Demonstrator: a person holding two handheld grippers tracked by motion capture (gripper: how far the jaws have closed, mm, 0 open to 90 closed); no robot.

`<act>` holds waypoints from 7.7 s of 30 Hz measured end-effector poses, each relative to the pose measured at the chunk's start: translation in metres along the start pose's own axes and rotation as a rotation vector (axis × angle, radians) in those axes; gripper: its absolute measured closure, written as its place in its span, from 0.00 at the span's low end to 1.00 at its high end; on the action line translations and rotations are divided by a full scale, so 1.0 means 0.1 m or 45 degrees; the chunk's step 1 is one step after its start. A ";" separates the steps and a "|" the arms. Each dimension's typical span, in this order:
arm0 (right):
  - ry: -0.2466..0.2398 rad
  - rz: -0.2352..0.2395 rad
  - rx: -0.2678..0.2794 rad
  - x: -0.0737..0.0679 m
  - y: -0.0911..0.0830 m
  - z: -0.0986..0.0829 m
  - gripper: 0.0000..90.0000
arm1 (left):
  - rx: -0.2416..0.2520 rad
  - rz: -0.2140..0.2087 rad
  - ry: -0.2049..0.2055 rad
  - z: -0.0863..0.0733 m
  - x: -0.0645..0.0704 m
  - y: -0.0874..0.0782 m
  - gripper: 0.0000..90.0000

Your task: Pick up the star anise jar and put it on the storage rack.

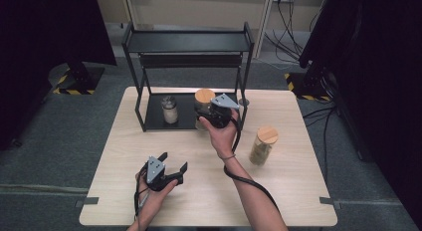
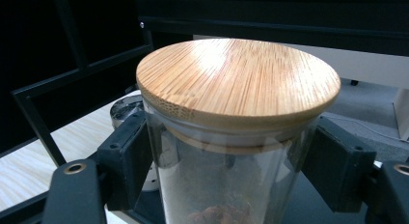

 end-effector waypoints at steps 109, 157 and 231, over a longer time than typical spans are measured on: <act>0.062 -0.027 -0.146 0.18 0.62 -0.13 0.07 | 0.003 -0.013 0.012 0.00 0.03 0.00 0.15; 0.041 0.049 -0.202 0.04 0.14 -0.30 0.02 | 0.002 -0.009 0.012 0.00 0.03 0.00 0.15; 0.057 0.132 -0.266 -0.13 -0.42 -0.76 0.02 | 0.003 0.000 -0.001 0.00 0.01 0.00 0.15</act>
Point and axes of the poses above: each handheld gripper's, and its own axes: y roughly forward along the jaws, z roughly out of its top, x roughly to its right, the point moved 8 cm from there along y, roughly forward along the jaws, and after that the axes turned 13 degrees about z, right-handed, at the moved point
